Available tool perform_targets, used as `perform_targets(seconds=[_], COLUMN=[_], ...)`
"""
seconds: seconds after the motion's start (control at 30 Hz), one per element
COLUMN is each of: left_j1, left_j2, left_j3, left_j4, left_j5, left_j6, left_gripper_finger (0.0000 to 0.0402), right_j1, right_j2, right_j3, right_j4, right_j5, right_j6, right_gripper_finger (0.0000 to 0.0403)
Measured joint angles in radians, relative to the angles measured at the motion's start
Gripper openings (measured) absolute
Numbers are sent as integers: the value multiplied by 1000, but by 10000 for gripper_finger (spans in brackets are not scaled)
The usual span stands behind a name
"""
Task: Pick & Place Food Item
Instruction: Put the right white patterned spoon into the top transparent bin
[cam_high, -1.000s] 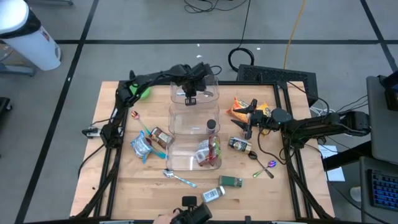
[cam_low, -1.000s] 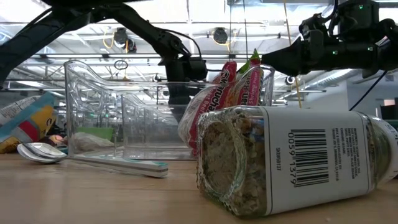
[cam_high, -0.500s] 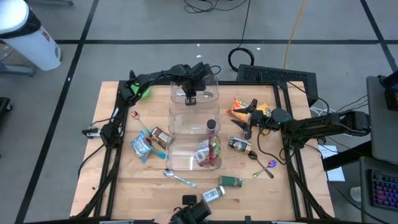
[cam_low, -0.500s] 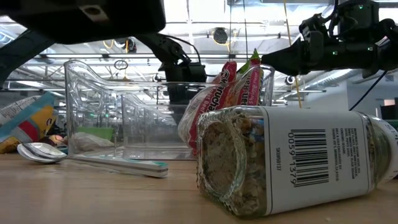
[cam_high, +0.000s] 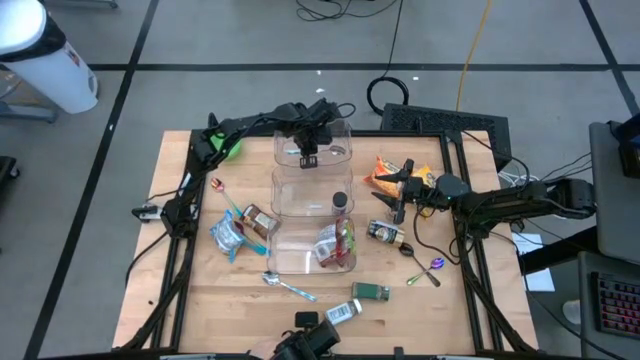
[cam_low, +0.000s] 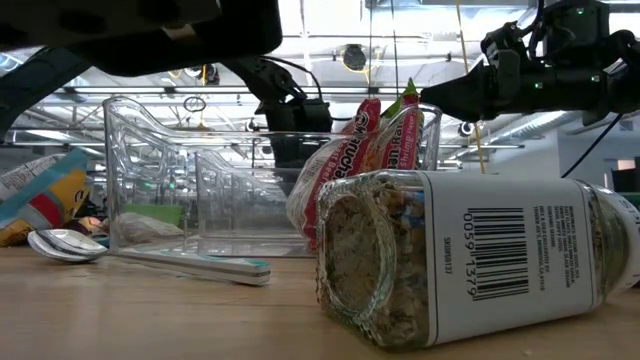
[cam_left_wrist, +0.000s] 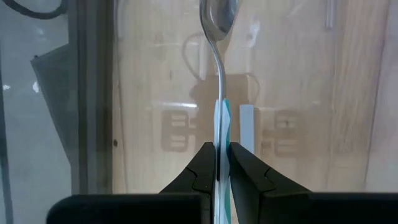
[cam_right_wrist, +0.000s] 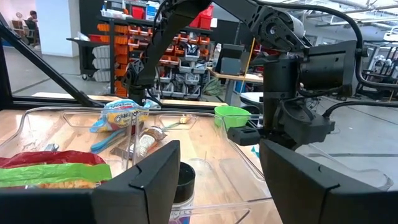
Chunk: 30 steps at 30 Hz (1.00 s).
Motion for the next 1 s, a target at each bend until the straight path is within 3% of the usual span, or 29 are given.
perform_targets(seconds=[0.7, 1.0], left_j1=[4, 5], left_j2=[45, 46], left_j3=[2, 2], left_j4=[-3, 7], left_j5=[31, 28], left_j6=[-19, -41], left_gripper_finger=[28, 101], right_j1=[-18, -18], right_j2=[0, 0], right_j3=[0, 0], right_j4=[-11, -14], right_j5=[-3, -3], right_j6=[0, 0], right_gripper_finger=[212, 212])
